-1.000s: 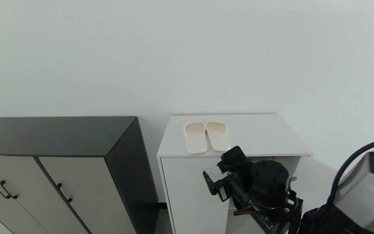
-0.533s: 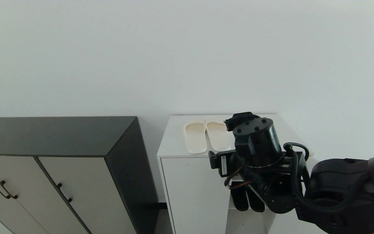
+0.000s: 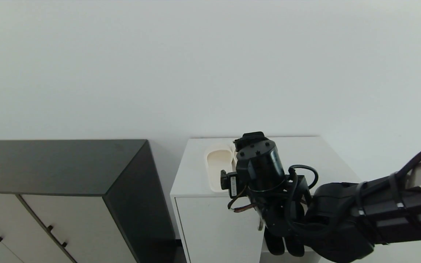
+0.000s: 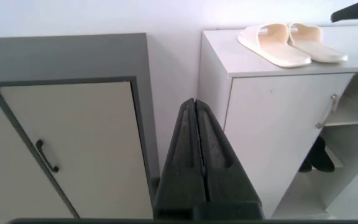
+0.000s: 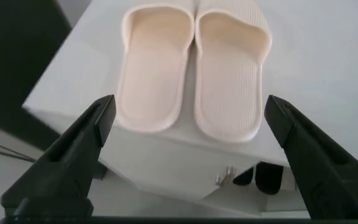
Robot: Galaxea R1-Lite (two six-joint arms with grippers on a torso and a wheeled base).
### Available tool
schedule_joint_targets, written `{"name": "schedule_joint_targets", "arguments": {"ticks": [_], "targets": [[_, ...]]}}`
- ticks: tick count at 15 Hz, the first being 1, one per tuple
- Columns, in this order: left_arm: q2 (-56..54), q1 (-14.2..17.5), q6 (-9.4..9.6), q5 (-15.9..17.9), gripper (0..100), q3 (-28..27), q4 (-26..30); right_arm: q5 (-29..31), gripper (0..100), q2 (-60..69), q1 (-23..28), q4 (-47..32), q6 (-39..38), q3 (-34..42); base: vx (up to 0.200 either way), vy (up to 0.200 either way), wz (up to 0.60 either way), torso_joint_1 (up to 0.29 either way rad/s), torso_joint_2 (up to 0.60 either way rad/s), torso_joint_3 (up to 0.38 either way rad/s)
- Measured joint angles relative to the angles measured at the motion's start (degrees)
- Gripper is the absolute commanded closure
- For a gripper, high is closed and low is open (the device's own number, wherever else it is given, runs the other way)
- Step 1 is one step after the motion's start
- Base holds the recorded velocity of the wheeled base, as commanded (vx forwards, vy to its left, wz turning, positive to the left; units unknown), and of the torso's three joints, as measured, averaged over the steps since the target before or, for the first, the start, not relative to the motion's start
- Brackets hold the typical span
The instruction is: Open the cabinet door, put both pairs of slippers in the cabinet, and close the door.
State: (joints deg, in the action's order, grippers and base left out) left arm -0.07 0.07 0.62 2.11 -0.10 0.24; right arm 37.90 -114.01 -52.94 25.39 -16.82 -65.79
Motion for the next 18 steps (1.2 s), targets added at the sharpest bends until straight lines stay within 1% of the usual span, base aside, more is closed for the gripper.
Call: {"name": "schedule_joint_targets", "arguments": {"ticks": [1, 3, 8, 18], "targets": [[0.0, 0.0, 0.00, 0.0, 100, 0.0, 0.0, -0.7, 0, -1.1, 0.4, 0.4, 0.1, -0.3, 0.200, 0.000, 0.00, 0.002, 0.00, 0.007], [0.0, 0.0, 0.13, 0.0, 100, 0.0, -0.1, -1.4, 0, -2.8, 0.9, 2.5, 0.2, -0.7, 0.000, 0.000, 0.00, 0.000, 0.00, 0.000], [0.0, 0.0, 0.24, 0.0, 100, 0.0, -0.1, -4.5, 0, -7.4, 2.7, 3.9, 0.3, -3.3, 0.000, 0.000, 0.00, 0.000, 0.00, 0.000], [0.0, 0.0, 0.27, 0.0, 100, 0.0, -0.1, -4.5, 0, -19.4, 6.2, 3.7, 2.3, -16.2, 0.000, 0.000, 0.00, 0.000, 0.00, 0.000]]}}
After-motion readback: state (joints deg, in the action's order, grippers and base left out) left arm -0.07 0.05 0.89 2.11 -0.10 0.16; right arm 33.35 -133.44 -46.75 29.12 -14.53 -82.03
